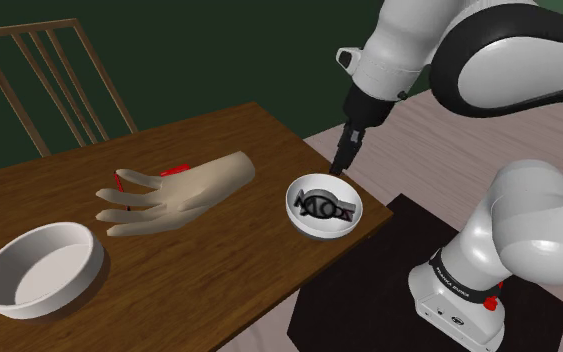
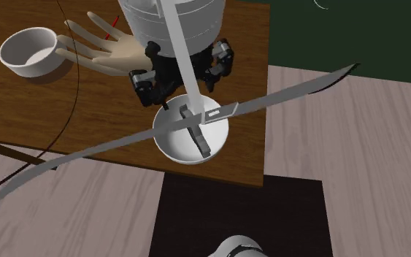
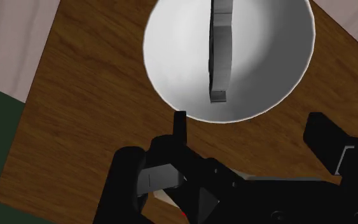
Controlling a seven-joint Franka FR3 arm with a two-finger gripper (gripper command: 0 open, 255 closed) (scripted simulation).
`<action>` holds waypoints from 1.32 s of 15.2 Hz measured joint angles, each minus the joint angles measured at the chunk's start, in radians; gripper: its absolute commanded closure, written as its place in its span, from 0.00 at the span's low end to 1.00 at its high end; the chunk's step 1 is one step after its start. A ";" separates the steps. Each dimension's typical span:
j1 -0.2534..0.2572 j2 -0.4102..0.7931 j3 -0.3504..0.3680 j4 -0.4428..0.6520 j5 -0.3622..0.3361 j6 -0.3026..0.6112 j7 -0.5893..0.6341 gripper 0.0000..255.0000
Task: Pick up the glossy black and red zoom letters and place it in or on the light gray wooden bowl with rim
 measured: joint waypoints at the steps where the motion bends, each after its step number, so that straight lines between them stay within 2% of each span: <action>1: 0.000 0.003 -0.005 -0.028 -0.001 0.025 -0.011 0.00; 7: 0.014 0.090 0.002 -0.175 0.010 0.220 -0.045 0.00; 10: 0.013 0.139 0.005 -0.204 0.012 0.293 -0.052 0.00; 15: 0.010 0.205 0.011 -0.233 0.015 0.387 -0.054 0.00; 20: 0.011 0.216 0.013 -0.237 0.016 0.404 -0.052 0.00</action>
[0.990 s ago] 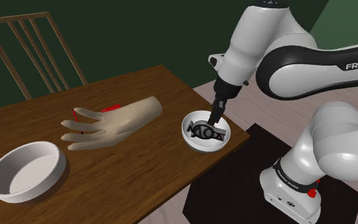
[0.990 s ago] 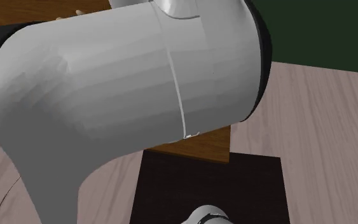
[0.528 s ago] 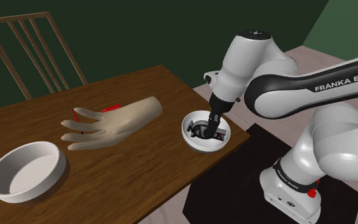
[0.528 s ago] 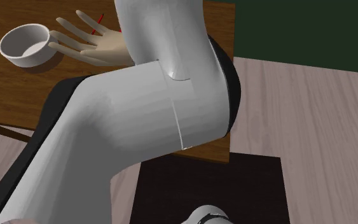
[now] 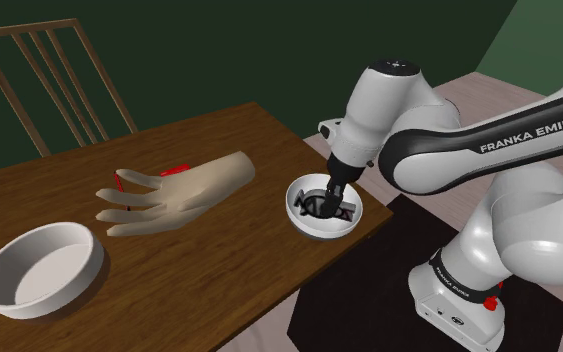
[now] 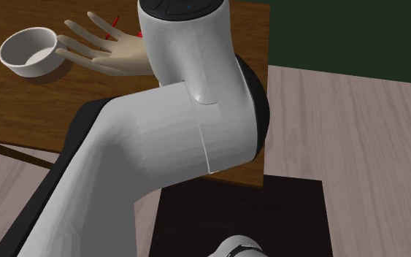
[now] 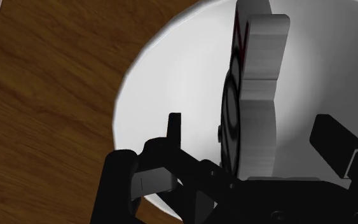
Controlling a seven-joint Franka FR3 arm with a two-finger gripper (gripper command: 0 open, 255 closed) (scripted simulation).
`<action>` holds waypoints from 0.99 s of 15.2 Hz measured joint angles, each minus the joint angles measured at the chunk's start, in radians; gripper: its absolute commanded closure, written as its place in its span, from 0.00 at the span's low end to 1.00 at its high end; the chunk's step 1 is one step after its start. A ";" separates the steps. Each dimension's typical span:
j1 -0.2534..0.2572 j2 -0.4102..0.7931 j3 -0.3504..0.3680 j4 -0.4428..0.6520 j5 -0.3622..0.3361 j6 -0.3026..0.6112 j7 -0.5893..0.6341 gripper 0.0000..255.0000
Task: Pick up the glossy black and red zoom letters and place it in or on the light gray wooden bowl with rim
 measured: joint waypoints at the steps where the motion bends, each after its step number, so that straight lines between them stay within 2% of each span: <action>1: 0.000 0.000 0.000 0.000 0.000 0.000 0.000 0.00; 2: 0.000 0.000 0.000 0.000 0.000 0.000 0.000 1.00; 12: 0.000 -0.001 0.000 0.000 0.000 -0.001 0.001 1.00; 15: -0.001 -0.024 -0.005 0.017 -0.003 -0.040 -0.002 1.00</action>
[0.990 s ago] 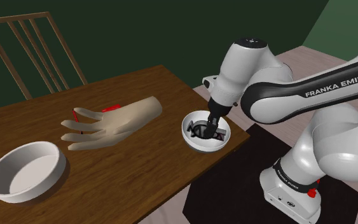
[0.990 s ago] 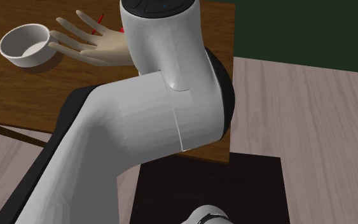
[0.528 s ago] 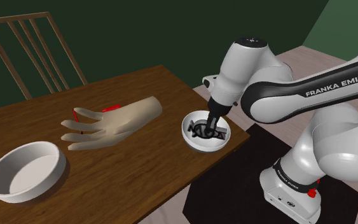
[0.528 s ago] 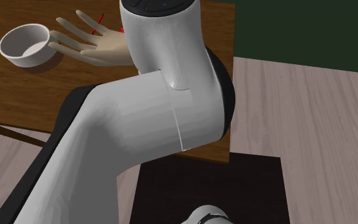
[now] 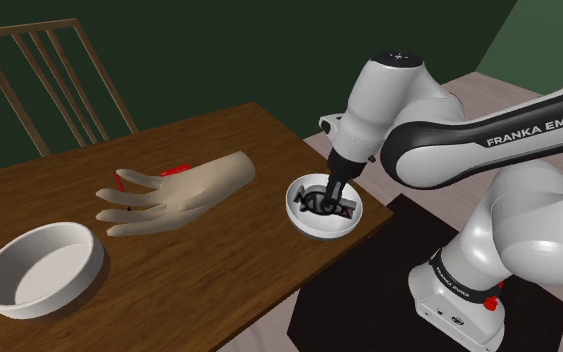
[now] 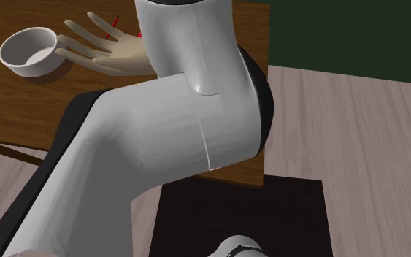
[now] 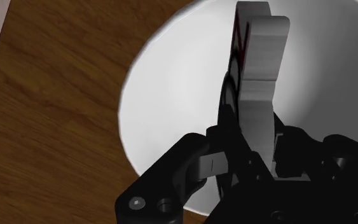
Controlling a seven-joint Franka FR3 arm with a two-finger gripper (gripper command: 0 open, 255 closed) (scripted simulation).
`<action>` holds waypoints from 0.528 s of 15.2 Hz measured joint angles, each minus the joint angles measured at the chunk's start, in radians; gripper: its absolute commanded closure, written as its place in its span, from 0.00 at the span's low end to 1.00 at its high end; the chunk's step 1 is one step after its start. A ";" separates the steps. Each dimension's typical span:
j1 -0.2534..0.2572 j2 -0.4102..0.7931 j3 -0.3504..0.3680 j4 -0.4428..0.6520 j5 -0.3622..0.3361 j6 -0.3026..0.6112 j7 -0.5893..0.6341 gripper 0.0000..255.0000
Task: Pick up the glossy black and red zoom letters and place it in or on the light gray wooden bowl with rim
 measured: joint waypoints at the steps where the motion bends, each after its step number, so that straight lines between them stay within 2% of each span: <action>1: 0.001 -0.012 -0.001 0.004 0.000 -0.016 0.000 1.00; 8: -0.001 -0.082 -0.012 0.067 -0.008 -0.149 -0.001 1.00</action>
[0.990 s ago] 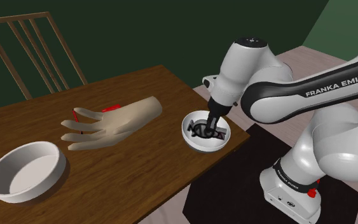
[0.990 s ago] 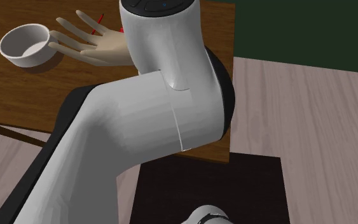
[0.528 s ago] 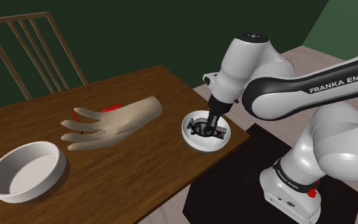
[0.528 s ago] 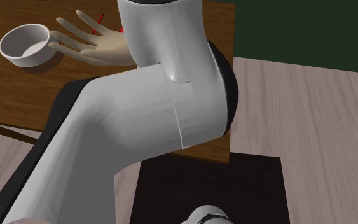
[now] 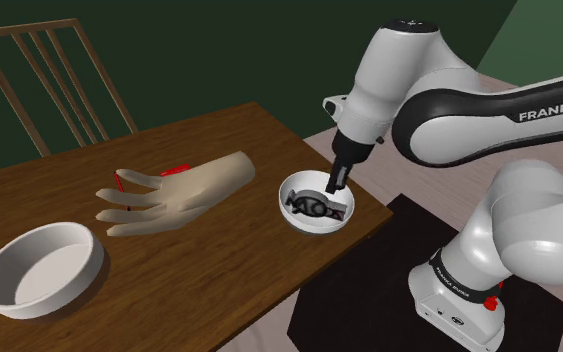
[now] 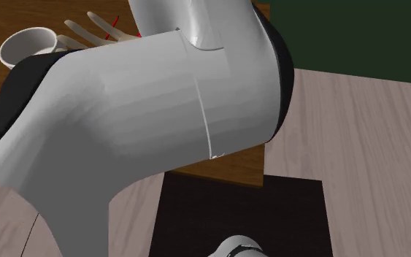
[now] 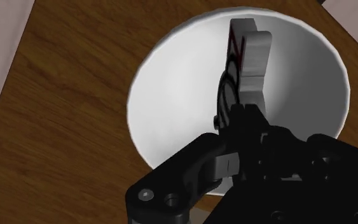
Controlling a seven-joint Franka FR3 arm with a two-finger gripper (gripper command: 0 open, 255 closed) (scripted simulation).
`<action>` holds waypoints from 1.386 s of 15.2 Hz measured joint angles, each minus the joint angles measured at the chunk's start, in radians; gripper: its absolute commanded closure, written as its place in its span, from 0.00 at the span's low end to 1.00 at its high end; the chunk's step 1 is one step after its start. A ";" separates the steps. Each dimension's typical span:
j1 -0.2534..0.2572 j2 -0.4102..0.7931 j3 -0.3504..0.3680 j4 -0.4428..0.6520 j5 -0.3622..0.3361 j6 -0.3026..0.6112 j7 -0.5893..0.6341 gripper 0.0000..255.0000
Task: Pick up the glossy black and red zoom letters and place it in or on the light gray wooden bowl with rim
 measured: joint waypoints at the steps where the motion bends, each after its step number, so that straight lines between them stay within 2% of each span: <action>1: -0.001 -0.005 -0.002 0.009 -0.001 -0.014 -0.001 1.00; 2: -0.001 -0.006 -0.002 0.009 -0.001 -0.014 -0.001 0.00; 3: -0.001 -0.006 -0.002 0.009 -0.001 -0.014 -0.001 0.00; 6: 0.028 -0.081 0.076 -0.051 -0.018 -0.027 0.061 0.00; 8: 0.033 -0.085 0.099 -0.072 -0.024 -0.010 0.077 0.00; 13: 0.027 -0.027 0.119 -0.108 -0.025 0.088 0.088 0.00; 20: 0.023 -0.012 0.121 -0.117 -0.025 0.121 0.090 0.00; 21: 0.023 -0.010 0.121 -0.117 -0.026 0.123 0.090 1.00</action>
